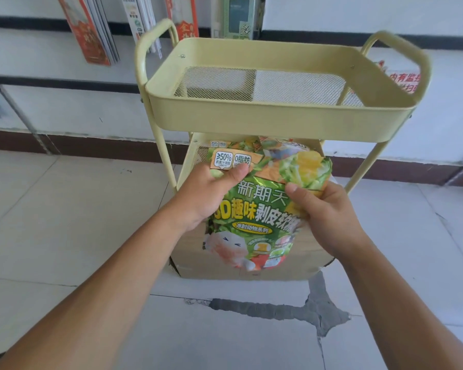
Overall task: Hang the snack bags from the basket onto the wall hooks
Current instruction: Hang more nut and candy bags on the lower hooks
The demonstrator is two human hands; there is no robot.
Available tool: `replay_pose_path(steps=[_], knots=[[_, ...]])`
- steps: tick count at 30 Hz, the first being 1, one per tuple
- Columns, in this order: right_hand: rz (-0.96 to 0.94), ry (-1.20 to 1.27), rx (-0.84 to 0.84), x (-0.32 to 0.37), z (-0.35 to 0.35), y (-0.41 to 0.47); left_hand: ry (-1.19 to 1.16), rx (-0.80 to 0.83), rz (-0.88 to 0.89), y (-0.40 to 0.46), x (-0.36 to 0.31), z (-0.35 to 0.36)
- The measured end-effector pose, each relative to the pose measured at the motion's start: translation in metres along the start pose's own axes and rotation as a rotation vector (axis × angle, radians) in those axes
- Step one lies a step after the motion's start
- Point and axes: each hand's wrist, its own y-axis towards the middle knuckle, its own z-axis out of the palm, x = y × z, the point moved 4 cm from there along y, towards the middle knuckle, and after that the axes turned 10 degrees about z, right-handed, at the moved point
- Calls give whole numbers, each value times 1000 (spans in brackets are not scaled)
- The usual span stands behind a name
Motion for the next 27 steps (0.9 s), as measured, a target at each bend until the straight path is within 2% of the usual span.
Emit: replay_pose_path(steps=[2, 4, 9, 11, 16, 21, 27], knots=[[-34, -23, -35, 10, 1, -5, 151, -47, 110, -1, -10, 3], [-41, -21, -102, 20, -1, -9, 191, -76, 196, -5, -29, 8], [-79, -86, -196, 72, -13, -10, 65, -24, 203, 6, -78, 10], [-127, -120, -205, 106, -13, -13, 23, -68, 211, 18, -104, 10], [-171, -166, -235, 211, -15, -25, 31, -119, 241, 43, -200, 11], [-91, -201, -226, 338, -23, -43, 53, -20, 140, 70, -318, 10], [-63, -234, -234, 509, -32, -68, 29, 1, 92, 107, -487, 9]])
